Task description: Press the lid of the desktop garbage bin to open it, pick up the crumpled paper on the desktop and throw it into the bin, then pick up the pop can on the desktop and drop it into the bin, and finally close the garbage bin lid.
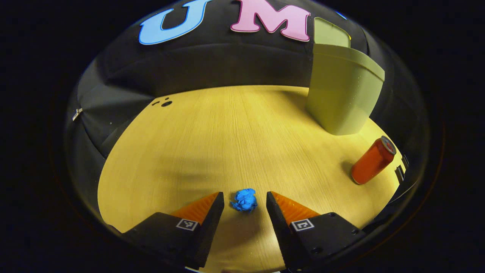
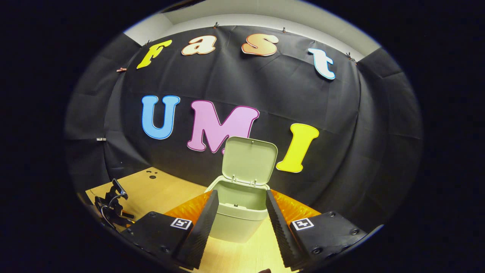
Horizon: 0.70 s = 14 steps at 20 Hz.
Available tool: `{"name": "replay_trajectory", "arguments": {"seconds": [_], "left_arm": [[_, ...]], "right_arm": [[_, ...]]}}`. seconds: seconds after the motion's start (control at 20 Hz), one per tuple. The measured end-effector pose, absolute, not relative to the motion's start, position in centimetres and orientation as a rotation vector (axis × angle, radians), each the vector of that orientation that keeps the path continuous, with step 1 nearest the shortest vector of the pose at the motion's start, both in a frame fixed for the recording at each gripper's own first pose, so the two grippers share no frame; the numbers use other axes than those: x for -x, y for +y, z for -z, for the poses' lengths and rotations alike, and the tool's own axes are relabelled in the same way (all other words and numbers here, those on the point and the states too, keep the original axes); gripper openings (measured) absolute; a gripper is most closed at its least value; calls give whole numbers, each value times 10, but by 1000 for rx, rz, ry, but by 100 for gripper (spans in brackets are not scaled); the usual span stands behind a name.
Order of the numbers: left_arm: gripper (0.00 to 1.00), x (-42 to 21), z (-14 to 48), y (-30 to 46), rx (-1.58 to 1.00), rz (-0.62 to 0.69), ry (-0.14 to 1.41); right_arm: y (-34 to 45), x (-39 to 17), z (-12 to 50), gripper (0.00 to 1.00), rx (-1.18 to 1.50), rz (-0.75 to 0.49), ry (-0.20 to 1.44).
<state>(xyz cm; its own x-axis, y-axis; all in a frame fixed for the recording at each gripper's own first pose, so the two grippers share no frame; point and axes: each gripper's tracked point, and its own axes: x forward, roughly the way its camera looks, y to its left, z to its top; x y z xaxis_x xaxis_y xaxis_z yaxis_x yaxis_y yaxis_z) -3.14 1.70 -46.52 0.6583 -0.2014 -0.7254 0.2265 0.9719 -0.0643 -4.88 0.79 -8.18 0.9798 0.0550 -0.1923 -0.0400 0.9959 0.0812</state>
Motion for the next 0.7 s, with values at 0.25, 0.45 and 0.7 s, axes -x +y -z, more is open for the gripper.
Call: {"name": "replay_trajectory", "arguments": {"seconds": [0.25, 0.45, 0.7], "left_arm": [[60, 31, 484, 21, -60, 258, 861], [47, 29, 483, 20, -57, 281, 861], [40, 22, 464, 26, -69, 273, 827]], "right_arm": [[6, 55, 86, 80, -78, -30, 213], [8, 58, 91, 80, -83, -26, 230], [15, 55, 97, 80, -83, -40, 239]]}}
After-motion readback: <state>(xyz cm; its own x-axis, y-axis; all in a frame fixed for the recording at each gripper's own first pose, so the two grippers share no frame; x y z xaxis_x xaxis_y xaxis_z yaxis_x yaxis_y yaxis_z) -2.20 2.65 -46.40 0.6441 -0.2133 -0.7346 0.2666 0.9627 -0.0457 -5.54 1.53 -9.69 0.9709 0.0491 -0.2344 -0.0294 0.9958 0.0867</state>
